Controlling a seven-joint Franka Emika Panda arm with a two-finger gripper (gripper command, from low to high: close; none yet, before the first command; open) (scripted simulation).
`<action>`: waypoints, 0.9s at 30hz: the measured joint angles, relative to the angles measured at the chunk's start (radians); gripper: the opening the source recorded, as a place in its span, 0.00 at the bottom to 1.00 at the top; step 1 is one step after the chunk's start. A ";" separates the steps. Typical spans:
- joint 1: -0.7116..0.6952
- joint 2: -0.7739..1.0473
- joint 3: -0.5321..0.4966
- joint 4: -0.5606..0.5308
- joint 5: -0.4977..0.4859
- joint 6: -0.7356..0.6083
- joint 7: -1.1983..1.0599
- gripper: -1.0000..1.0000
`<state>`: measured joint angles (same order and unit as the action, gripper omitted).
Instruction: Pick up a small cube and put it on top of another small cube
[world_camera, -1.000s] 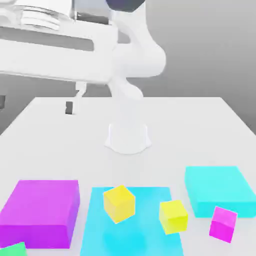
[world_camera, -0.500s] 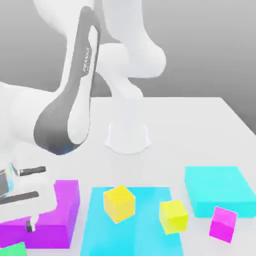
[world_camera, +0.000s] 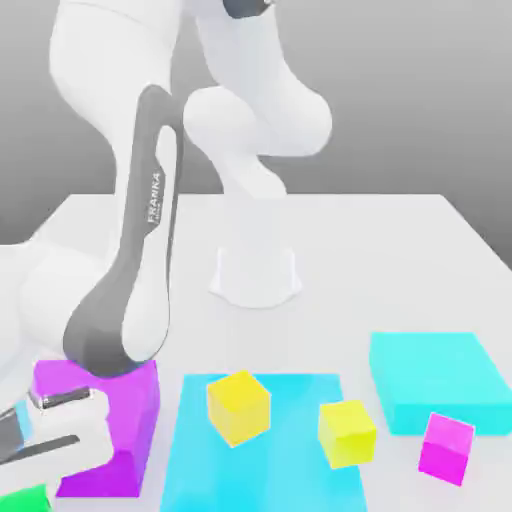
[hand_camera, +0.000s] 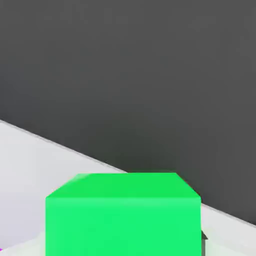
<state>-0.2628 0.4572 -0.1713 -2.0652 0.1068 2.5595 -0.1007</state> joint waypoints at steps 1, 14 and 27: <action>0.026 -0.026 -0.005 -0.001 -0.016 -0.002 0.035 0.00; 0.426 -0.256 0.155 -0.228 -0.117 0.008 0.559 0.00; 0.644 -0.185 0.289 -0.376 -0.183 0.152 0.881 1.00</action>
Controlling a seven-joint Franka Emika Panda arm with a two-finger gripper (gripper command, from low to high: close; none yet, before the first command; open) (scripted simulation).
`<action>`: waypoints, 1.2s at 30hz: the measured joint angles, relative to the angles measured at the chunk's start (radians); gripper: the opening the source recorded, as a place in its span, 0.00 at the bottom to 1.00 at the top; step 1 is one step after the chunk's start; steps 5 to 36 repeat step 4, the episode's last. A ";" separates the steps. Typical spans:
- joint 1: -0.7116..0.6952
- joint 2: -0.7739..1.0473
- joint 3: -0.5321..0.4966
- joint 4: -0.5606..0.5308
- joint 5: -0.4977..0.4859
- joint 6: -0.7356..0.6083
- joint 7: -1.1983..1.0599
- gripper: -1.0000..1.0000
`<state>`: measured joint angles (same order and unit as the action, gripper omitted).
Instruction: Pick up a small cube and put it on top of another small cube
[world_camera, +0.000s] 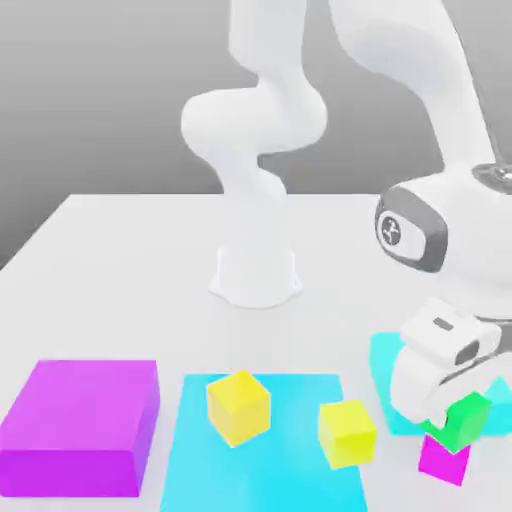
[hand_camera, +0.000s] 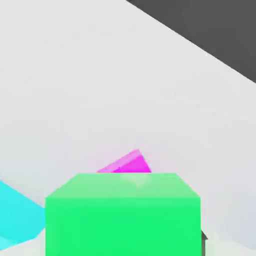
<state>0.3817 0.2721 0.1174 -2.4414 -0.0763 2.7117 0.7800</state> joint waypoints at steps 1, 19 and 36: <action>0.000 0.000 0.000 0.000 0.000 0.000 0.000 1.00; 0.004 0.002 -0.002 -0.001 0.001 0.002 0.001 1.00; 0.004 0.002 -0.002 -0.001 0.001 0.002 0.001 1.00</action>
